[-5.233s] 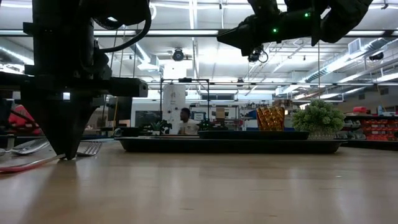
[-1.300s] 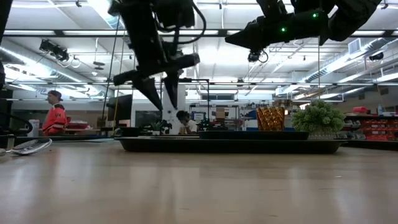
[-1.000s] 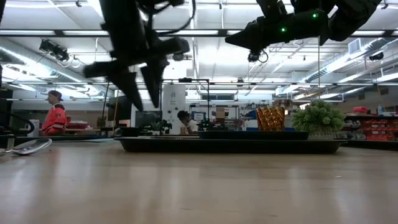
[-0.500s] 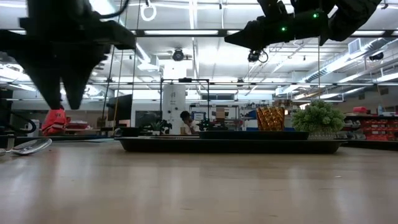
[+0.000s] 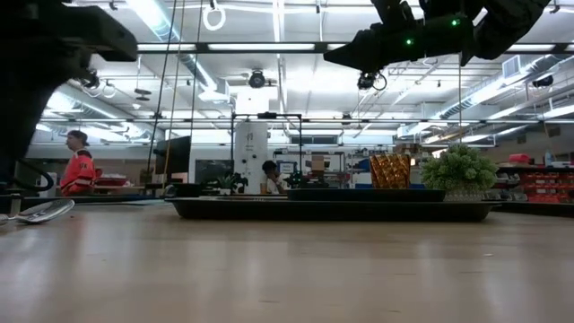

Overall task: Pick and place plate/cup/fork/spoon on tray
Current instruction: Put the yellow spoon to the left of the orange fork on the black tray

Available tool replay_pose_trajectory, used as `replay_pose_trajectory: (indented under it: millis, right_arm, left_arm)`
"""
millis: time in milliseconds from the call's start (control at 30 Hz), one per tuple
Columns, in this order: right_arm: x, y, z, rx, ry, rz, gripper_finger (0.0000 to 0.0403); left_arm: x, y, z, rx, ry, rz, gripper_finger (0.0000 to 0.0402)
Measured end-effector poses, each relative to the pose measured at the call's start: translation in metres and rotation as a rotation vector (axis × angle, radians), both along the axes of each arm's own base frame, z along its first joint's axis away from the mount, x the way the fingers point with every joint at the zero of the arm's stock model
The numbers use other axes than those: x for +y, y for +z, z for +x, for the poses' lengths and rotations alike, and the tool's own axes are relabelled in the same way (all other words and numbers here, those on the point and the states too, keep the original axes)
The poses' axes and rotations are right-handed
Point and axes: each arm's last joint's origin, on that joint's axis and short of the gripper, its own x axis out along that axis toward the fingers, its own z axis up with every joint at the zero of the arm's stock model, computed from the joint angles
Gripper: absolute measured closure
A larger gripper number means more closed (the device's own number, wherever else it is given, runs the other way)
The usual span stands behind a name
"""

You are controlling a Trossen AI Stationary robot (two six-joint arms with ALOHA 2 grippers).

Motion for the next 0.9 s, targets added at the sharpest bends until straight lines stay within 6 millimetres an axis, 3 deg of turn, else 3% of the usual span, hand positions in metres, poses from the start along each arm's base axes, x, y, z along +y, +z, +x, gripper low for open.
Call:
replay_pose_trajectory:
  millis: [167,533,900]
  right_arm:
    - [0.001,0.000,0.000,-0.001,0.025,-0.001,0.0314]
    - [0.007,0.001,0.001,-0.008,0.046,-0.005,0.0314]
    - [0.007,0.001,0.001,-0.005,0.046,-0.012,0.0314]
  left_arm:
    - [-0.004,-0.005,-0.008,0.025,0.004,0.018,0.0260]
    - [0.013,-0.053,-0.021,0.026,0.039,-0.025,0.0260]
    - [0.020,-0.063,-0.023,0.012,0.043,-0.047,0.0270]
